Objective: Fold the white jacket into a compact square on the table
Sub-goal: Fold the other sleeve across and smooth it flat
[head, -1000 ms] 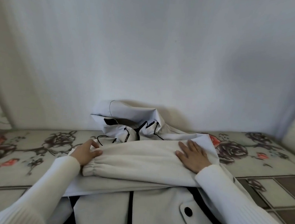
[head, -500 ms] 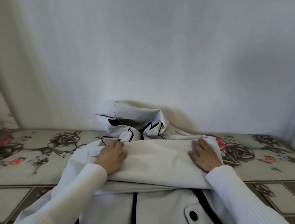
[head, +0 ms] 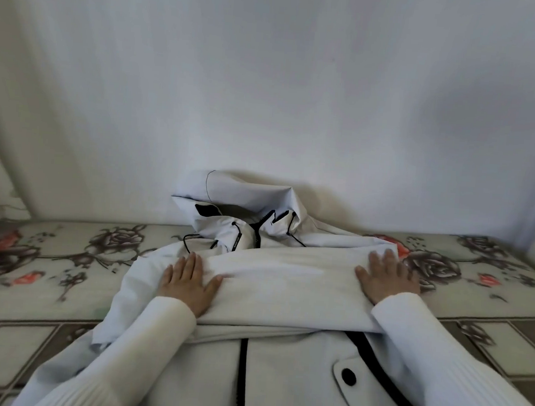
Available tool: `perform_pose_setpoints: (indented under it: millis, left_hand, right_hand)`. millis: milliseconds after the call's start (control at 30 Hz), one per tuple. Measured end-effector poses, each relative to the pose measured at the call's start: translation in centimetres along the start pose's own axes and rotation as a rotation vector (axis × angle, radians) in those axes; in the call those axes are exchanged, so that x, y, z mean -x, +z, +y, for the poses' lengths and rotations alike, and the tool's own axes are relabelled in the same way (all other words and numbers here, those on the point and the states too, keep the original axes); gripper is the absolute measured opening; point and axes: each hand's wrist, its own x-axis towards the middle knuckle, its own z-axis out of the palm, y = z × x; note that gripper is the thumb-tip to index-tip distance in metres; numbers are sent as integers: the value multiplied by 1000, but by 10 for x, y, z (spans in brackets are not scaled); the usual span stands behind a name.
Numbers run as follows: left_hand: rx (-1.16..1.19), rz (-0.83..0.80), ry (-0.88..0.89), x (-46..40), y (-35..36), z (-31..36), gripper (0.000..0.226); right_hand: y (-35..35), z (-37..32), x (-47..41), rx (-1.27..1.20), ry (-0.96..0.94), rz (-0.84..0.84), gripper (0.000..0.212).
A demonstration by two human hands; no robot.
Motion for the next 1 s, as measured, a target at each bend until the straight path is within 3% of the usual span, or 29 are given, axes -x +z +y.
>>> perform_pose_setpoints:
  millis: [100, 167, 300, 467, 567, 1000]
  left_hand:
    - [32, -16, -64, 4, -15, -2, 75]
    - [41, 49, -84, 5, -27, -1, 75]
    - [89, 145, 108, 10, -45, 19, 66]
    - [114, 5, 303, 16, -26, 44, 62]
    - [102, -53, 258, 17, -1, 33, 64]
    - [-90, -64, 33, 29, 1, 20, 73]
  right_hand:
    - [-19, 12, 12, 231, 125, -25, 59]
    - [-32, 10, 17, 253, 120, 55, 54]
    - [-53, -28, 27, 54, -210, 216, 49]
    - [-35, -95, 61, -133, -568, -13, 55]
    - [-5, -103, 72, -139, -544, -119, 61]
    - [2, -73, 75, 19, -335, -70, 67]
